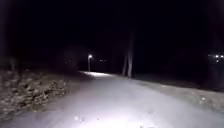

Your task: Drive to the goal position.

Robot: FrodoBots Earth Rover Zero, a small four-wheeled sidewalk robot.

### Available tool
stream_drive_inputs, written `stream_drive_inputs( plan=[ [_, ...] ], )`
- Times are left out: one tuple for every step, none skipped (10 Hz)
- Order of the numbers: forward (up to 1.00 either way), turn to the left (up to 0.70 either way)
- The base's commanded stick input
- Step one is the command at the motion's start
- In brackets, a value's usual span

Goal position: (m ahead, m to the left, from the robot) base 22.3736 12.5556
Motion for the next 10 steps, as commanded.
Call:
stream_drive_inputs(
  plan=[
    [0.45, 0.00],
    [0.45, 0.00],
    [0.45, 0.00],
    [0.45, 0.00],
    [0.45, 0.00],
    [0.45, 0.00],
    [0.45, 0.00],
    [0.45, 0.00],
    [0.45, 0.00],
    [0.45, 0.00]
  ],
)
